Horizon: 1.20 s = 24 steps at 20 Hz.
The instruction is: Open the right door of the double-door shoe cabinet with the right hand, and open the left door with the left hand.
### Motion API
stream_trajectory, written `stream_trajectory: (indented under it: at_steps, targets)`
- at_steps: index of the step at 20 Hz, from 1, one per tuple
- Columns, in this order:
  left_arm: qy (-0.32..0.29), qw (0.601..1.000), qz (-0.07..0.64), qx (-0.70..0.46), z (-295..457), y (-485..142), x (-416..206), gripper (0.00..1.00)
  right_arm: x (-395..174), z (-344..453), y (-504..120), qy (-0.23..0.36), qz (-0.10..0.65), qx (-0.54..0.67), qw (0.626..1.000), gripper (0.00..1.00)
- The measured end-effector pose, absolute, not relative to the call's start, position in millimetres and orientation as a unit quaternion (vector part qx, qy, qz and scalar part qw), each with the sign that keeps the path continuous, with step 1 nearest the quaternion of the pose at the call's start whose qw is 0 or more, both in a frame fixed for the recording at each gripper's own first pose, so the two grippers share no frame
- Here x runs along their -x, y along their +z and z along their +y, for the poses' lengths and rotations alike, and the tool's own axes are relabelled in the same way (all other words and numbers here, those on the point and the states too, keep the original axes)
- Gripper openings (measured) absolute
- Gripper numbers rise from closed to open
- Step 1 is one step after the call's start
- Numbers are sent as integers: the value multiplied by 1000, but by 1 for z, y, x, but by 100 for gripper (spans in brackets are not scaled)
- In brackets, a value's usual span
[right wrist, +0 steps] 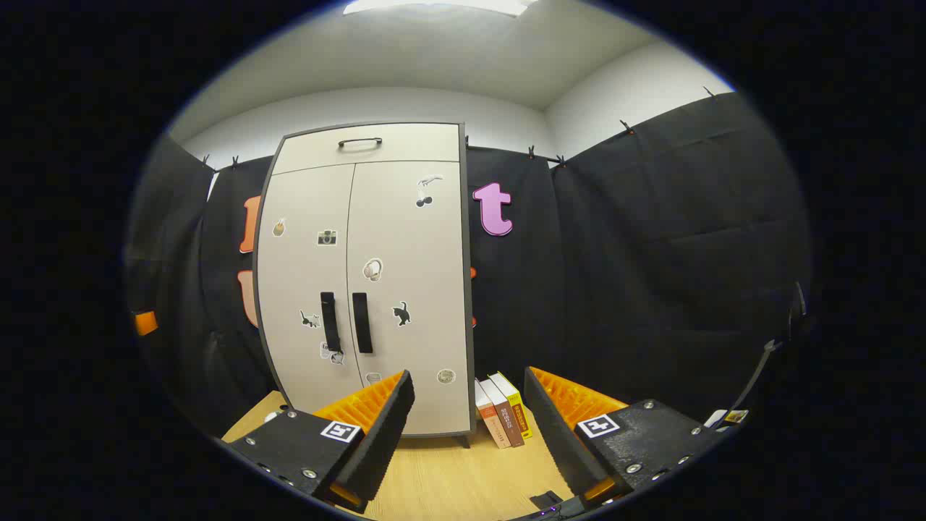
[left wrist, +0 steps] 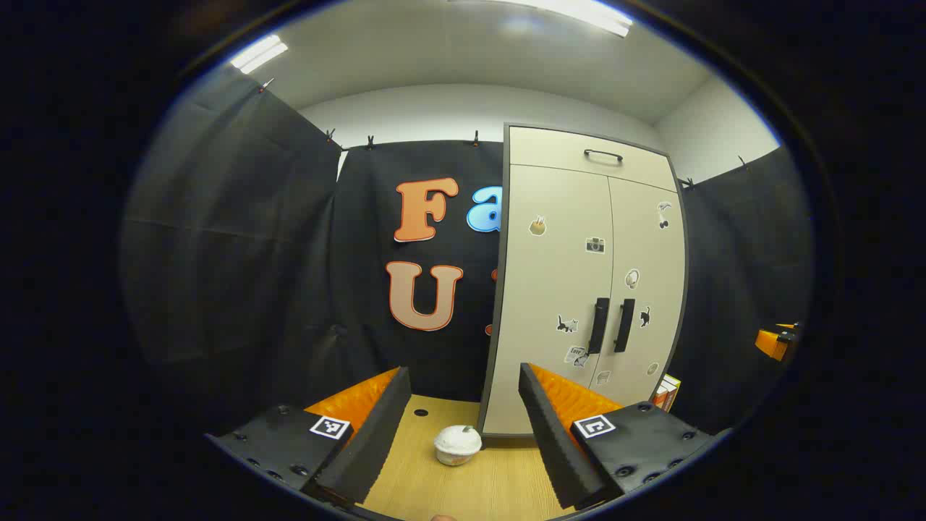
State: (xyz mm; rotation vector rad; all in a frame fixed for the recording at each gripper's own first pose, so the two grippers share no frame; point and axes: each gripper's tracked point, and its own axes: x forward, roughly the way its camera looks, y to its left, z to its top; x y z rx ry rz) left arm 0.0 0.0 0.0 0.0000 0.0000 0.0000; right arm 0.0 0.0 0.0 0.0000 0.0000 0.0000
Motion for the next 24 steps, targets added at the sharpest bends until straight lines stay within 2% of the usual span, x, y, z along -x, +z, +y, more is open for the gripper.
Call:
stream_trajectory:
  at_steps: [2, 4, 24]
  targets:
    - [-3, 1000, -2, 4, -1, 2, 0, 98, 0, 4, 0, 4, 1, 3, 1000, 93]
    - [1, 1000, -6, 1, 1, 4, 0, 95, -3, 7, -1, 5, 3, 1, 1000, 93]
    - [30, 999, -18, -6, 36, 16, 10, 96, 0, 22, 20, 11, -3, 17, 1000, 93]
